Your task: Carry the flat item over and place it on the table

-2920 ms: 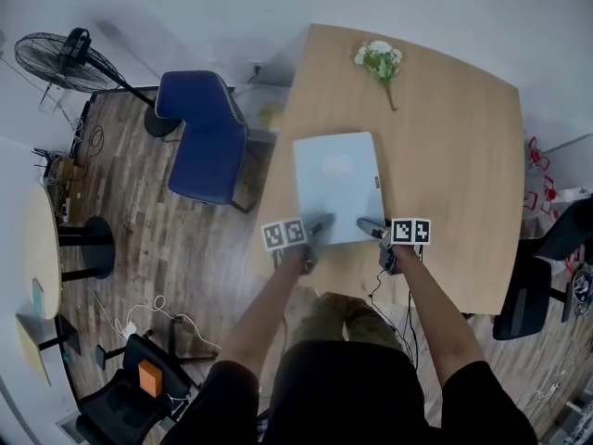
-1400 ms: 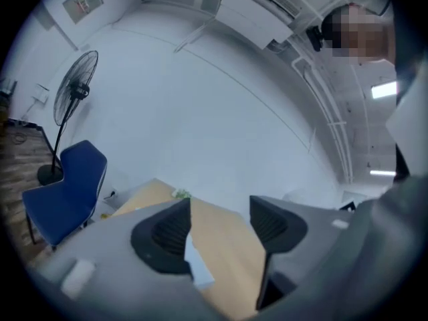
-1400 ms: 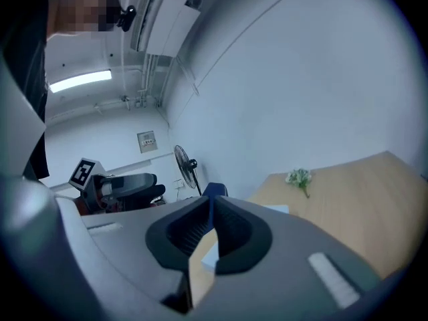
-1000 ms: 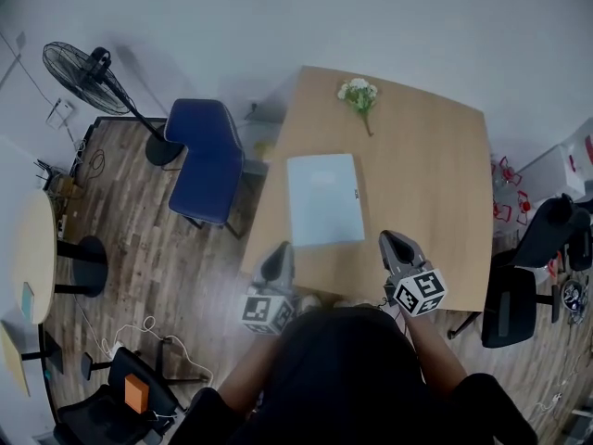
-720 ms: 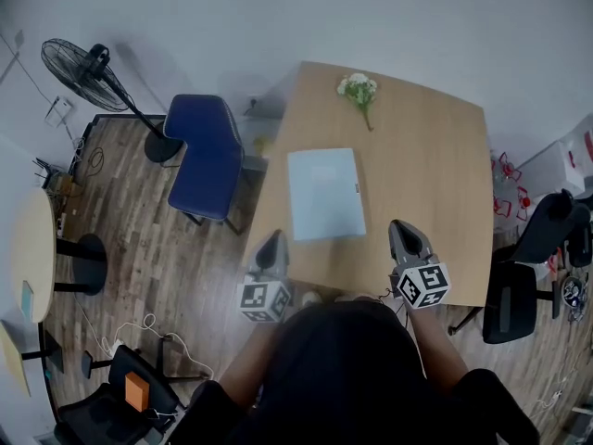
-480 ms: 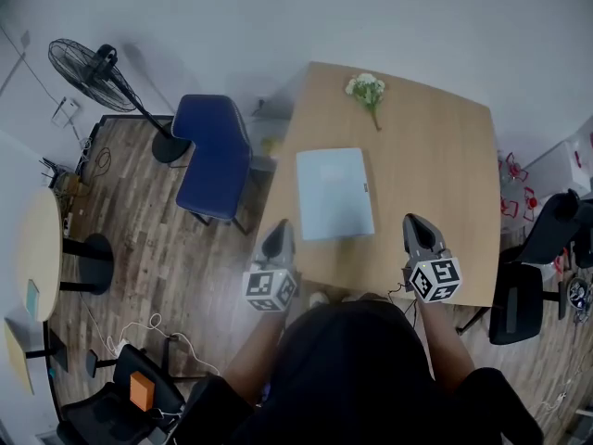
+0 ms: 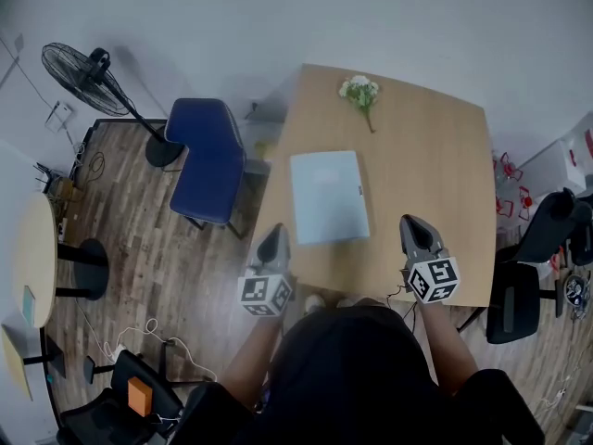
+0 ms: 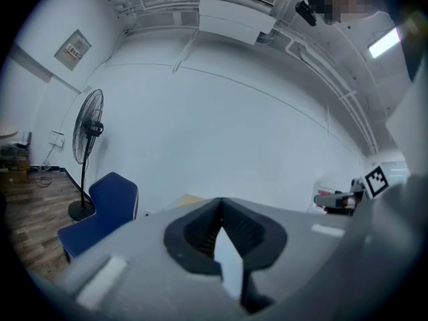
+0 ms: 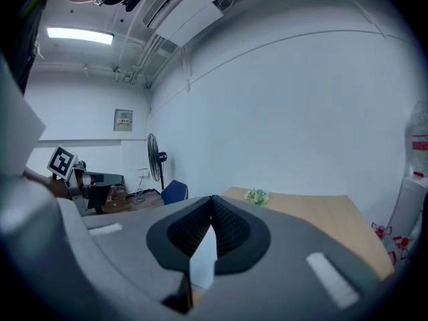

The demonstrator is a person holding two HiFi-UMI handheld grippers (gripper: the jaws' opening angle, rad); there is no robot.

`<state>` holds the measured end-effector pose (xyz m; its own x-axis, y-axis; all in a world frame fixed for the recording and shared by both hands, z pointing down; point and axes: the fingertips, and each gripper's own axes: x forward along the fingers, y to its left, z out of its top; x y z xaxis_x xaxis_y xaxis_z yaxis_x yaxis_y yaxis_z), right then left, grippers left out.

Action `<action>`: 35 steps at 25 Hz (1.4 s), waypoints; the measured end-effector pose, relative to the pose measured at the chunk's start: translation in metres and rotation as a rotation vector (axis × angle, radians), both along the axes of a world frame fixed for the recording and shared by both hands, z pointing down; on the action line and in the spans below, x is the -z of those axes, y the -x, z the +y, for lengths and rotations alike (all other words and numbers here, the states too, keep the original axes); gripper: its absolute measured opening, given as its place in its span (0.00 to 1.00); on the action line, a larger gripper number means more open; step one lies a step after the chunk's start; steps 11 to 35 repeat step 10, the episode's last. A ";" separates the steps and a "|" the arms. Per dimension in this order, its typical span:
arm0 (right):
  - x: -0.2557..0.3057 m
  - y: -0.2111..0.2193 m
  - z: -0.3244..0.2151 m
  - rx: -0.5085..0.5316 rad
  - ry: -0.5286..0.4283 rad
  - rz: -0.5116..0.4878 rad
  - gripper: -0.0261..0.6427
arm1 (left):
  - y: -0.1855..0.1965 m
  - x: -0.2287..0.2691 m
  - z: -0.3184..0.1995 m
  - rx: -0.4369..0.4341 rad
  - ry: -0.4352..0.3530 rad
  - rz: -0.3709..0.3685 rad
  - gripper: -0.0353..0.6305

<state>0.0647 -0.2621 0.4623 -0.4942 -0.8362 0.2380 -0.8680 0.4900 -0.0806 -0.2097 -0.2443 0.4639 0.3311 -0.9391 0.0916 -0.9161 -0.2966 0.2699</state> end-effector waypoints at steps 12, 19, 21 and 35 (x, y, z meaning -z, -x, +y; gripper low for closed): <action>-0.014 -0.012 -0.001 -0.032 0.033 -0.012 0.04 | 0.002 -0.007 0.002 0.022 0.025 0.005 0.05; -0.014 -0.012 -0.001 -0.032 0.033 -0.012 0.04 | 0.002 -0.007 0.002 0.022 0.025 0.005 0.05; -0.014 -0.012 -0.001 -0.032 0.033 -0.012 0.04 | 0.002 -0.007 0.002 0.022 0.025 0.005 0.05; -0.014 -0.012 -0.001 -0.032 0.033 -0.012 0.04 | 0.002 -0.007 0.002 0.022 0.025 0.005 0.05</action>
